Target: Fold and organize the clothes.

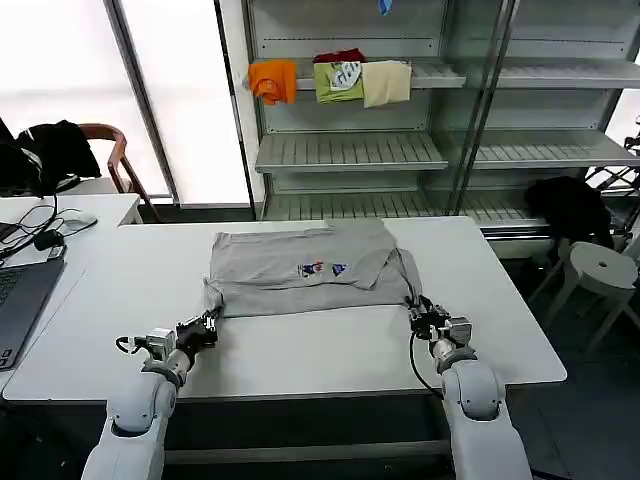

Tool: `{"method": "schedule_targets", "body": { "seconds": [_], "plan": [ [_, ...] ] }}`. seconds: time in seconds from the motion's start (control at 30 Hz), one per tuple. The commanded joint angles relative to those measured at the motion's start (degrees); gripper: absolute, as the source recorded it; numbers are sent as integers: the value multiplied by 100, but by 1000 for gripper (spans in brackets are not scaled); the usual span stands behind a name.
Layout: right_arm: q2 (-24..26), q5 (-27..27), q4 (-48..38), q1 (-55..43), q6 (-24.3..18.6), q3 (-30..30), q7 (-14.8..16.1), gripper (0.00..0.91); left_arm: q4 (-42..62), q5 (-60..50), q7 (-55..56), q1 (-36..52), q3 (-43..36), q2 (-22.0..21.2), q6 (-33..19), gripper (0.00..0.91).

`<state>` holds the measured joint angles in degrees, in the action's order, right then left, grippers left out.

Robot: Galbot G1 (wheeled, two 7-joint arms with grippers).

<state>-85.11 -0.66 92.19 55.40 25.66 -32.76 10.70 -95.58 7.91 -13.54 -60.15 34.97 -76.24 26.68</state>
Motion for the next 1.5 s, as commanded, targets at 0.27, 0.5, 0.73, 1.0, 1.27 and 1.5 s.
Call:
{"method": "schedule_targets", "body": {
  "seconds": [0.27,0.5,0.73,1.0,1.27,1.5],
  "plan": [
    [123,-667,1244,666,671,20,-243,0,-341,229,-63,-296,66,84,28,0],
    [240,-557,2406,1467,762,91,-473,0,-989,587,-47,-817,156,177,138,0],
    [308,-484,3073,2159,766,36,-443,0,-1579,556,89,-1492,272,273,188,0],
    [333,-150,3370,2752,754,-6,-398,0,-2221,406,464,-2293,500,284,276,0],
    [425,-35,3528,3078,749,3,-102,0,-2508,409,738,-2644,631,228,323,0],
    [433,260,3521,3154,749,79,55,0,-2807,400,954,-2855,590,171,485,867]
  ]
}}
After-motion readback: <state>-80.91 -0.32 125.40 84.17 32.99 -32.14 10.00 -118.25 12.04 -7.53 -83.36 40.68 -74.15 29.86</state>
